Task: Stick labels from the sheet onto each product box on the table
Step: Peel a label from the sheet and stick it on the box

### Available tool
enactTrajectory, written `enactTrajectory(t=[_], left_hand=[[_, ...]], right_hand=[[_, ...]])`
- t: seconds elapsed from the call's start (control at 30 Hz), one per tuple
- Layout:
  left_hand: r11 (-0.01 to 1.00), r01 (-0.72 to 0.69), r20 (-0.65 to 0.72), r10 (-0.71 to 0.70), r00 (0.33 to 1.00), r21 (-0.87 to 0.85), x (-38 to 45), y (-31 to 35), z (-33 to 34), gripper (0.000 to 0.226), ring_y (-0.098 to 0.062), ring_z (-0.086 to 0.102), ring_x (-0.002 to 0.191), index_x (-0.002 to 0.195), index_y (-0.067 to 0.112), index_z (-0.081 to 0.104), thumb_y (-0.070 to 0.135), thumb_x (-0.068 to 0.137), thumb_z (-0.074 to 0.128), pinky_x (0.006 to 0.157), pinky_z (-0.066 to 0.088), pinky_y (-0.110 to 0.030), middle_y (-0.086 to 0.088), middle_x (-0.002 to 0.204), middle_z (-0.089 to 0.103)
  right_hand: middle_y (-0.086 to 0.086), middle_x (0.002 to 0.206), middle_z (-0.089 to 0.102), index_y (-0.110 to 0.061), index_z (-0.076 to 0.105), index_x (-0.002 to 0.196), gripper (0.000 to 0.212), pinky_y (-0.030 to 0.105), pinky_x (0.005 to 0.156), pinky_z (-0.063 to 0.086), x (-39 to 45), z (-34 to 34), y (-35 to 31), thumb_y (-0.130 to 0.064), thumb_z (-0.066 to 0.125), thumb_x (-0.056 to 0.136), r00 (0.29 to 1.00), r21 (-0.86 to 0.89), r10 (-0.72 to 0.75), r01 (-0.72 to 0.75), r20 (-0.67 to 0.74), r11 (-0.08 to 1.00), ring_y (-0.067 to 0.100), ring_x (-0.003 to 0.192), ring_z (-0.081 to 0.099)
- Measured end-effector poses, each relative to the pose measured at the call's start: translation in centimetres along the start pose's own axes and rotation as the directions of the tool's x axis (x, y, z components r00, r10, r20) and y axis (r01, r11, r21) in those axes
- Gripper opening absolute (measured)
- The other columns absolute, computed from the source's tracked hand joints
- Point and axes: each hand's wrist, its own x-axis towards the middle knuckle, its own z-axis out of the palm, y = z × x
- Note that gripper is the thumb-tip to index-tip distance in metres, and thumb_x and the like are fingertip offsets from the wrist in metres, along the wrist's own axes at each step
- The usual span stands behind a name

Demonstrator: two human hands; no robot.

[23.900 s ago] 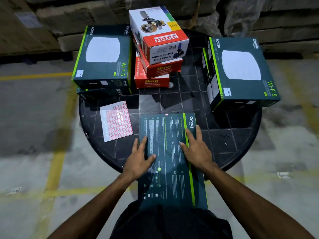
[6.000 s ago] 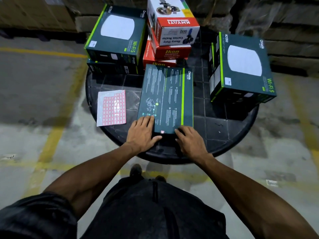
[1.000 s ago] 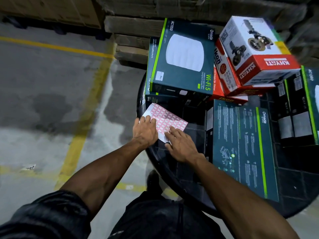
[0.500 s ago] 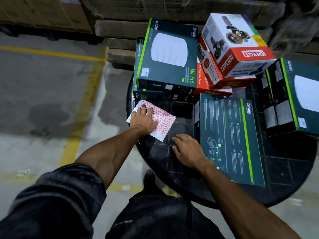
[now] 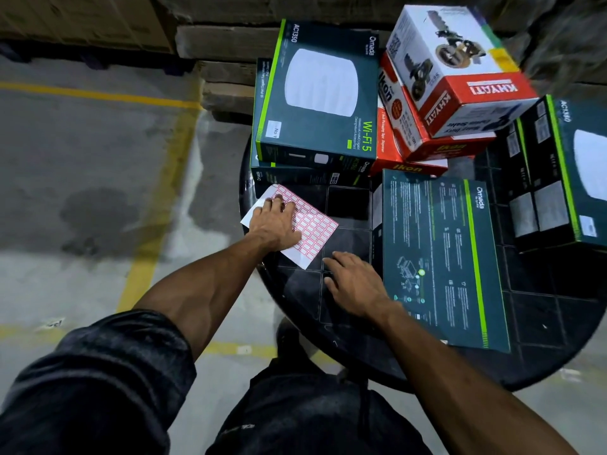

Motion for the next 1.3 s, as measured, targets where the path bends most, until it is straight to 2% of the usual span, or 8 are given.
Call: enactTrajectory(t=[0.2,0.47,0.6,0.73,0.8,0.93,1.13,1.3], left_hand=[[0.999,0.000,-0.021,0.001,1.000,0.037,-0.2,0.1,-0.8,0.074,-0.033,0.028,0.140,0.150,0.020,0.026,0.051,0.087,0.051,0.113,0.024,-0.050,-0.015,0.155,0.024],[0.999,0.004,-0.085,0.000,0.996,0.039,-2.4,1.9,-0.6,0.062,-0.032,0.018,0.146,0.148,0.015,0.030,0.041,0.094,0.045,0.116,0.020,-0.050,-0.013,0.159,0.019],[0.992,-0.124,-0.133,0.128,0.983,0.038,-5.7,5.9,0.0,0.055,-0.030,0.027,0.141,0.143,0.012,0.038,0.039,0.095,0.042,0.111,0.026,-0.044,-0.012,0.152,0.034],[0.968,-0.250,-0.191,0.242,0.951,-0.019,-9.0,10.7,1.7,0.052,-0.028,0.031,0.137,0.140,0.014,0.043,0.038,0.093,0.047,0.109,0.032,-0.041,-0.011,0.150,0.036],[0.944,-0.329,-0.226,0.314,0.922,-0.031,-10.4,13.3,2.5,0.053,-0.029,0.032,0.137,0.140,0.013,0.044,0.036,0.093,0.049,0.110,0.031,-0.040,-0.011,0.150,0.036],[0.885,-0.466,-0.305,0.444,0.843,0.001,-12.7,18.1,4.2,0.049,-0.033,0.042,0.130,0.131,0.008,0.054,0.031,0.088,0.057,0.106,0.039,-0.042,-0.016,0.140,0.046],[0.893,-0.438,-0.218,0.450,0.866,0.104,-15.3,23.4,7.4,0.061,-0.025,0.016,0.148,0.148,0.018,0.035,0.044,0.094,0.047,0.118,0.017,-0.036,-0.008,0.159,0.022],[0.956,-0.283,-0.183,0.293,0.938,0.081,-16.6,25.7,8.8,0.078,-0.021,0.010,0.149,0.154,0.013,0.017,0.056,0.094,0.043,0.120,0.012,-0.035,-0.006,0.162,0.013]], right_hand=[[0.005,0.156,0.032,-0.021,0.035,0.148,0.050,0.040,0.116,0.024,0.0,-0.5,0.1,-0.038,0.039,0.101,0.999,0.001,0.004,-0.004,-0.044,1.000,0.023,0.144,0.026],[0.006,0.157,0.030,-0.020,0.032,0.150,0.051,0.041,0.117,0.022,-1.6,-1.3,1.3,-0.038,0.038,0.102,0.995,-0.025,0.013,-0.016,-0.101,1.000,0.025,0.144,0.025],[0.007,0.148,0.043,-0.016,0.044,0.143,0.045,0.040,0.112,0.029,-3.6,-1.6,3.0,-0.032,0.043,0.101,0.970,-0.001,-0.006,0.006,-0.242,1.000,0.026,0.137,0.037],[0.010,0.117,0.063,-0.011,0.066,0.116,0.032,0.043,0.090,0.050,-6.5,-0.8,6.4,-0.024,0.051,0.091,0.912,0.041,-0.003,0.022,-0.411,0.999,0.034,0.106,0.059],[0.011,0.108,0.065,-0.010,0.068,0.106,0.026,0.043,0.082,0.053,-8.4,-0.1,8.8,-0.021,0.055,0.086,0.898,0.053,0.022,0.002,-0.440,0.999,0.036,0.097,0.061],[0.011,0.103,0.063,-0.009,0.067,0.098,0.017,0.042,0.078,0.053,-12.3,1.3,13.4,-0.012,0.061,0.083,0.888,0.027,0.065,-0.059,-0.455,0.998,0.036,0.096,0.060],[0.012,0.116,0.061,-0.008,0.067,0.103,0.018,0.041,0.085,0.053,-16.6,3.8,18.6,-0.013,0.064,0.086,0.887,-0.002,-0.050,0.055,-0.459,0.998,0.034,0.103,0.060],[0.019,0.131,0.058,-0.004,0.064,0.120,0.043,0.045,0.093,0.052,-18.2,5.4,20.8,-0.019,0.074,0.081,0.892,-0.090,-0.138,0.109,-0.430,0.990,0.036,0.117,0.059]])
